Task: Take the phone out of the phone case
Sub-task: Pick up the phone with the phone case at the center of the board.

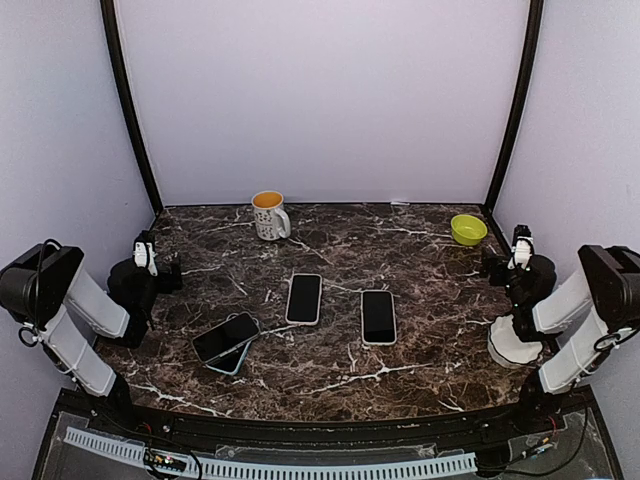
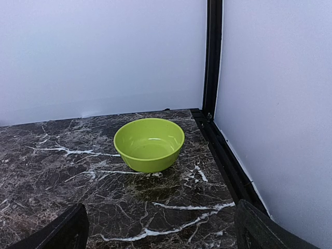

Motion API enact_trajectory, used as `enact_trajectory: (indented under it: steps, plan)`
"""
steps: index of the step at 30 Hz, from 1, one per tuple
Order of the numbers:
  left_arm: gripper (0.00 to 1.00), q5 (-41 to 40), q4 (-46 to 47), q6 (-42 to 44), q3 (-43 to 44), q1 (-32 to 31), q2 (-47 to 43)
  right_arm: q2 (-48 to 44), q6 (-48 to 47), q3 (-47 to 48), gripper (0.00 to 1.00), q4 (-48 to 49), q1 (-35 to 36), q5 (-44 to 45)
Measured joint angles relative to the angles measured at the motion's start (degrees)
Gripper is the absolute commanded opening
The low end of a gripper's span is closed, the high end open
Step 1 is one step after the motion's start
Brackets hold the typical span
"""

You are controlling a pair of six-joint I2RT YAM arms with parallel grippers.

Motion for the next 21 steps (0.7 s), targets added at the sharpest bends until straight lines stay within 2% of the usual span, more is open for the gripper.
enact_trajectory:
  steps: [14, 18, 21]
  plan:
    - [0.99, 0.0, 0.0, 0.0, 0.0, 0.0, 0.0, -0.5, 0.0, 0.4, 0.99, -1.7, 0.6, 1.3]
    - [0.99, 0.0, 0.0, 0.0, 0.0, 0.0, 0.0, -5.6, 1.4, 8.7, 0.99, -18.9, 2.0, 5.7]
    - [0.99, 0.0, 0.0, 0.0, 0.0, 0.0, 0.0, -9.3, 4.6, 20.2, 0.99, -34.5, 3.1, 9.5]
